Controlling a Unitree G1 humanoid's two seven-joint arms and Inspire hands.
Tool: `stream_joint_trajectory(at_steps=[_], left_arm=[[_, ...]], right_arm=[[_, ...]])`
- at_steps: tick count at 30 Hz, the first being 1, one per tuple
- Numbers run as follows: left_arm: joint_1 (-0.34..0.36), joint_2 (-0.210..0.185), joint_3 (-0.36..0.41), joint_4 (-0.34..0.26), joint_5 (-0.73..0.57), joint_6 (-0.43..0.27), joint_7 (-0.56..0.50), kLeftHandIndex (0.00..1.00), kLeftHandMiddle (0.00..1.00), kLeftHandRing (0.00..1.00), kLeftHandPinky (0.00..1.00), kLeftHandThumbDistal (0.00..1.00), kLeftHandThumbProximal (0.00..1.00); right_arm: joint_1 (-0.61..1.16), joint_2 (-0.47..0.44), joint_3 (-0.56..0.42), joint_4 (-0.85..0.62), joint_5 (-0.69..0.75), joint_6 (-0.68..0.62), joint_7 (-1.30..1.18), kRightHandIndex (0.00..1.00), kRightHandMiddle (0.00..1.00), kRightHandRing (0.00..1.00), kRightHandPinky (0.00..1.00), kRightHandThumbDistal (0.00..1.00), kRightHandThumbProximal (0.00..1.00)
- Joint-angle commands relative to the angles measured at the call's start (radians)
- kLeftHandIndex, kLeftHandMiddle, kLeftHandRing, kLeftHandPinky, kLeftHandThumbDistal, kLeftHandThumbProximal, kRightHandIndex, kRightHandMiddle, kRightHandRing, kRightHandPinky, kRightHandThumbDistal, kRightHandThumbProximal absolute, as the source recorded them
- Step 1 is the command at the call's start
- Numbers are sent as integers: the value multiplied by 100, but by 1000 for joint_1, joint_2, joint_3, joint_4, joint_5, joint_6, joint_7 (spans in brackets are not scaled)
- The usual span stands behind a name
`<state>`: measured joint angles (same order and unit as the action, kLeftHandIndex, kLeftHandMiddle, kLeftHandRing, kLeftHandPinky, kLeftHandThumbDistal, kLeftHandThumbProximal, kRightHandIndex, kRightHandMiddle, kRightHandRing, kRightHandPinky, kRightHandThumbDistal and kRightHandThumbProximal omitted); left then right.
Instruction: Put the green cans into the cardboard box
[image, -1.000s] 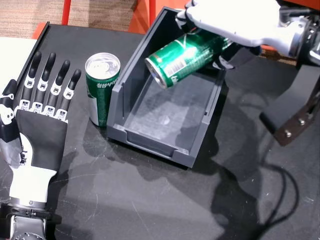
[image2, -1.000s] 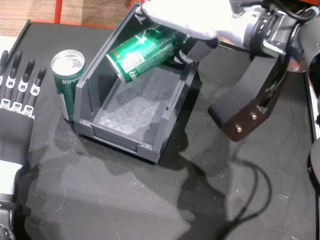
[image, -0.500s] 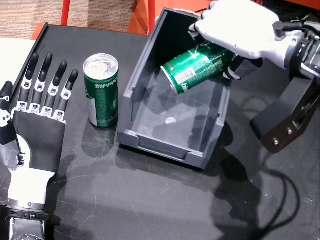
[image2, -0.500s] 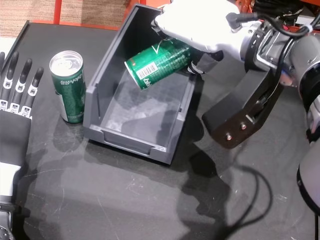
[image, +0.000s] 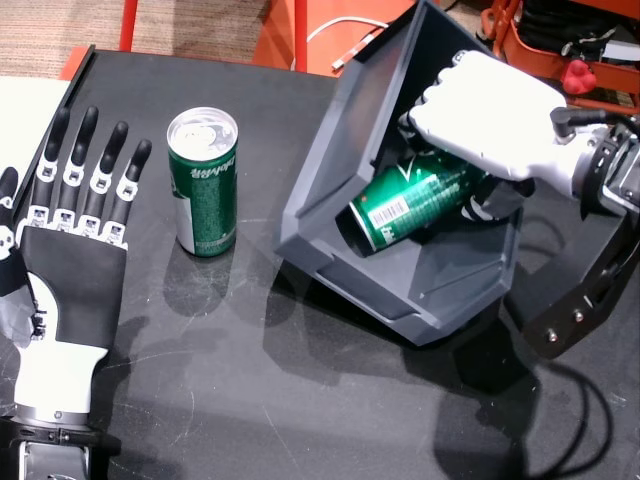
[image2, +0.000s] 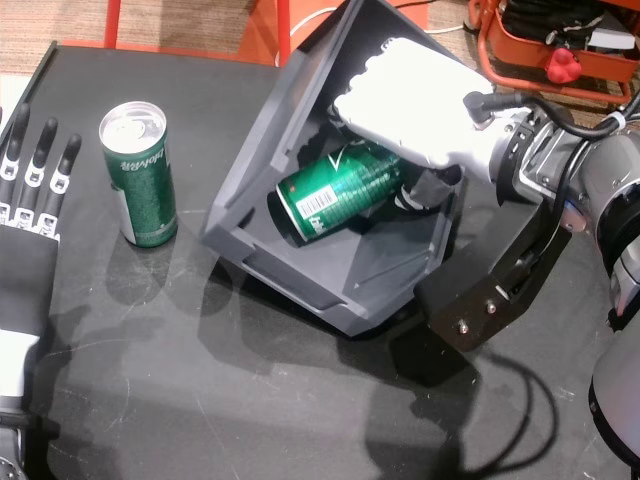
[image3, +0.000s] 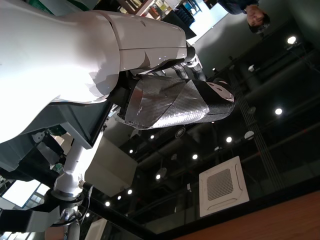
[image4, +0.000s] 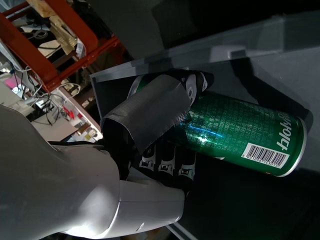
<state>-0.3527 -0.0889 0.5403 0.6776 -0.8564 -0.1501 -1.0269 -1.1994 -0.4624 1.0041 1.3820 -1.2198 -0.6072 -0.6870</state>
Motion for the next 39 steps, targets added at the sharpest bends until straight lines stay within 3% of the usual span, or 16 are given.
stream_joint_trajectory(at_steps=[1,2,4,7,9,12,19,28,33,39], left_arm=[[22,-29,-10,-8,8,-4,7,88,88,93,90,39,86],[22,-28,-9,-5,7,-3,9,88,88,93,90,40,85],[21,-28,-8,-2,0,9,12,87,86,92,89,40,81],[17,-29,-8,7,3,2,12,86,85,92,88,40,83],[14,-31,-8,17,11,-15,14,86,86,92,88,40,85],[9,-33,-12,33,24,-40,19,86,86,92,90,41,87],[-19,-20,-12,95,18,-64,-6,86,87,94,88,42,87],[-46,-6,4,146,8,-51,-30,88,88,95,86,41,80],[-74,8,22,197,1,-23,-43,88,87,95,85,44,72],[-110,22,26,253,20,-54,-51,88,87,96,84,47,68]], right_arm=[[24,1,17,5,-17,17,-25,29,35,37,39,100,33],[22,2,19,6,-15,21,-16,39,41,40,42,100,31],[17,0,21,8,-10,22,-2,57,54,53,52,100,48],[8,-4,15,9,-2,30,27,72,67,72,65,100,59],[-2,-6,12,8,-1,50,46,78,77,83,72,100,64],[-17,-11,4,6,7,76,81,82,86,90,80,100,68],[-48,-33,-6,3,14,92,97,84,88,88,82,100,75],[-66,-45,-9,0,14,107,79,81,86,86,81,100,71],[-71,-47,-95,-4,100,53,63,76,78,79,76,100,67],[-106,-55,-224,-17,212,1,65,75,74,77,77,100,80]])
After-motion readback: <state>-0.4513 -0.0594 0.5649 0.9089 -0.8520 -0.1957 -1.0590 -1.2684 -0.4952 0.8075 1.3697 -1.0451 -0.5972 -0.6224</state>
